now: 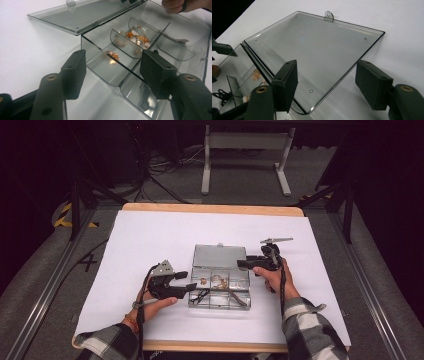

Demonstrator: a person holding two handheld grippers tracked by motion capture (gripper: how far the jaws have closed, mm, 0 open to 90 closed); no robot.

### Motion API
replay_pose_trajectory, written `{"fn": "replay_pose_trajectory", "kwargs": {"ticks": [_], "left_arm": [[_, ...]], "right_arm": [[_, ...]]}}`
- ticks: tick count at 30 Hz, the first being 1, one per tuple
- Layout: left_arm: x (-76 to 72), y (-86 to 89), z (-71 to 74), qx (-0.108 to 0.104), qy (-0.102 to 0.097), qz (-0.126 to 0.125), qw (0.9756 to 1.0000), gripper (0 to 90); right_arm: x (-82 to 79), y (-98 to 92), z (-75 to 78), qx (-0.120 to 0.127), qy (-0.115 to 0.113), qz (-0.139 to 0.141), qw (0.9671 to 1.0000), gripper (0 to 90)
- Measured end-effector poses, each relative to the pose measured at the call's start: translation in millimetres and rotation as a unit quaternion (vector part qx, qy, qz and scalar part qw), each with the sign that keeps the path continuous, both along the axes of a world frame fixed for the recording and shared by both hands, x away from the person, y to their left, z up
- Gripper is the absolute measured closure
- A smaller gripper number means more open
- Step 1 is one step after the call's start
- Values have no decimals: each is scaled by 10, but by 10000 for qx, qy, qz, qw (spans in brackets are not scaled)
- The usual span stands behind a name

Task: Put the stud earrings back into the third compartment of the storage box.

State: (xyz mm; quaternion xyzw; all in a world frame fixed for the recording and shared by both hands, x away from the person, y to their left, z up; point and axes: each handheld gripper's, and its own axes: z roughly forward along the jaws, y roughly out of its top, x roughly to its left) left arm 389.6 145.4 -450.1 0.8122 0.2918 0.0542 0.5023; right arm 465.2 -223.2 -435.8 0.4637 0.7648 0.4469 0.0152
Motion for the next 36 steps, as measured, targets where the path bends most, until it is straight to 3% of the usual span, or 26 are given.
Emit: {"fn": "replay_pose_trajectory", "kwargs": {"ticks": [4,7,13,21,26,28,31,36], "left_arm": [[-7,-14,9,4,-20,-162,9999,499],[32,-13,14,-37,44,-90,9999,535],[60,-18,10,-89,88,-21,9999,548],[59,-19,11,-94,98,-2,9999,553],[63,-17,7,-113,101,-13,9999,553],[64,-16,6,-115,101,-15,9999,553],[62,-18,8,-105,92,-7,9999,553],[61,-19,9,-93,85,-7,9999,553]], "right_arm": [[11,4,-14,32,24,-50,10000,339],[24,-11,-33,158,122,-61,9998,337],[36,-17,-51,268,245,-104,9993,332],[23,-10,-39,233,198,-190,9994,367],[35,-37,-68,425,377,-231,9981,368],[49,-29,-102,664,627,-138,9957,352],[44,15,-75,528,519,-127,9972,352],[27,11,-57,553,440,-175,9973,413]]}}
